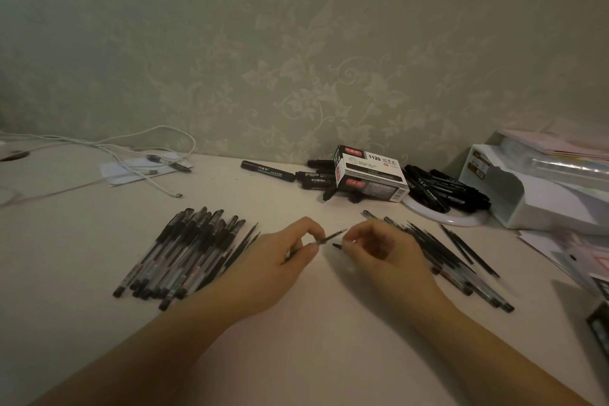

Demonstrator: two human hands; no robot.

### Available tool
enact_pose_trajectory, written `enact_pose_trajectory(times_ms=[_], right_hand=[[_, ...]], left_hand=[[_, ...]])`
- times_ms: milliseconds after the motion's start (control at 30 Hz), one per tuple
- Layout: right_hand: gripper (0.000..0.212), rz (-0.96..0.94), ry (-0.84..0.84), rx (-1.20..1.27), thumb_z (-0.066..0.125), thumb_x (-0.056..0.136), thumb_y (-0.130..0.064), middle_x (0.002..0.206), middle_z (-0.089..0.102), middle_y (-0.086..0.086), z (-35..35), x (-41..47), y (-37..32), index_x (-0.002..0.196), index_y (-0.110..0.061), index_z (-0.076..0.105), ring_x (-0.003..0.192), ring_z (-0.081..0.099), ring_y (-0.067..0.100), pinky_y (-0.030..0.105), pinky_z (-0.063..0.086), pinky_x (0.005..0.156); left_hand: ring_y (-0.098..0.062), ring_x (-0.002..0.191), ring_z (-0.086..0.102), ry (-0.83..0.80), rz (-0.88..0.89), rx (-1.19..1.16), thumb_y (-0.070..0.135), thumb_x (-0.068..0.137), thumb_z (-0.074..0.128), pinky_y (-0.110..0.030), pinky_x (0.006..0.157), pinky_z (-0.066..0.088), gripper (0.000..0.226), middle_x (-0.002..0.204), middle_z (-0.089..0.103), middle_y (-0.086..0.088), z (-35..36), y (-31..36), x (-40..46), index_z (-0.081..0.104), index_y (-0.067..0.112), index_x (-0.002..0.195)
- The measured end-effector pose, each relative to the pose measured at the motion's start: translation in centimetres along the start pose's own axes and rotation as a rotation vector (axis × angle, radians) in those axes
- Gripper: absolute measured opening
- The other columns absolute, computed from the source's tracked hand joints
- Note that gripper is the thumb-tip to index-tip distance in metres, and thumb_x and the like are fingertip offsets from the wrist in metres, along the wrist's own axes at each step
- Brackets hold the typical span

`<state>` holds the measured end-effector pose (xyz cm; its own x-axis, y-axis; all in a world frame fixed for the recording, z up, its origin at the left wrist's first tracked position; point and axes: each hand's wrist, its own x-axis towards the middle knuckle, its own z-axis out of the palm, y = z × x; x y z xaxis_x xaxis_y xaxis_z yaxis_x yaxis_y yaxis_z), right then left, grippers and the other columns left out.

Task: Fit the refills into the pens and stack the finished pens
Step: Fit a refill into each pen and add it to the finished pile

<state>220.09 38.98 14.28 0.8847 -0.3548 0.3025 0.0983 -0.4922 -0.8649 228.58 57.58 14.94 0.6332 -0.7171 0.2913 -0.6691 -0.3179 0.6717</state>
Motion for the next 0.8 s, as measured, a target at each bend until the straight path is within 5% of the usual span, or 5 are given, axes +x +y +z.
enact_pose_trajectory(times_ms=[167, 400, 567, 667, 800], right_hand=[[0.006, -0.173, -0.104, -0.395, 0.07, 0.089, -0.024, 0.082, 0.062, -0.013, 0.7, -0.1, 0.1, 0.089, -0.03, 0.072, 0.081, 0.056, -0.001, 0.009, 0.042, 0.068], [0.014, -0.198, -0.076, -0.424, 0.066, 0.092, -0.031, 0.087, 0.058, -0.015, 0.7, -0.2, -0.2, 0.106, -0.03, 0.068, 0.086, 0.053, -0.003, 0.007, 0.041, 0.071], [0.011, -0.034, -0.044, 0.074, 0.063, 0.094, -0.027, 0.086, 0.073, -0.009, 1.0, -0.3, -1.4, 0.096, -0.029, 0.073, 0.078, 0.067, 0.002, 0.011, 0.049, 0.07], [0.012, 0.113, -0.102, 0.318, 0.065, 0.093, -0.023, 0.09, 0.076, -0.002, 1.3, -0.3, -1.7, 0.097, -0.021, 0.077, 0.076, 0.069, 0.006, 0.012, 0.051, 0.067], [0.013, 0.204, -0.068, 0.479, 0.063, 0.095, -0.019, 0.092, 0.077, 0.003, 1.3, 0.0, -1.4, 0.097, -0.018, 0.075, 0.078, 0.07, 0.011, 0.019, 0.054, 0.069]], left_hand=[[-0.001, 0.052, 0.041, 0.001, -0.03, 0.006, 0.035, 0.1, 0.042, -0.017, 0.053, 0.039, 0.02, 0.068, 0.05, 0.005, 0.2, -0.1, 0.1, 0.051, 0.046, 0.114], [-0.006, 0.06, 0.048, 0.018, -0.032, 0.006, 0.035, 0.1, 0.042, -0.022, 0.061, 0.046, 0.025, 0.072, 0.055, 0.001, 0.3, 0.1, 0.0, 0.051, 0.048, 0.119], [0.01, 0.085, 0.057, 0.105, 0.09, -0.058, 0.025, 0.1, 0.047, -0.009, 0.076, 0.043, 0.032, 0.089, 0.062, 0.031, 0.5, 1.1, 0.0, 0.056, 0.04, 0.127], [0.006, 0.111, 0.055, 0.123, 0.114, -0.08, 0.022, 0.099, 0.049, -0.024, 0.095, 0.048, 0.038, 0.119, 0.063, 0.021, 0.8, 1.1, 0.1, 0.053, 0.038, 0.133], [-0.001, 0.108, 0.057, 0.082, 0.127, -0.014, 0.028, 0.1, 0.046, -0.028, 0.092, 0.049, 0.043, 0.116, 0.063, 0.015, 1.0, 0.9, 0.1, 0.041, 0.046, 0.139]])
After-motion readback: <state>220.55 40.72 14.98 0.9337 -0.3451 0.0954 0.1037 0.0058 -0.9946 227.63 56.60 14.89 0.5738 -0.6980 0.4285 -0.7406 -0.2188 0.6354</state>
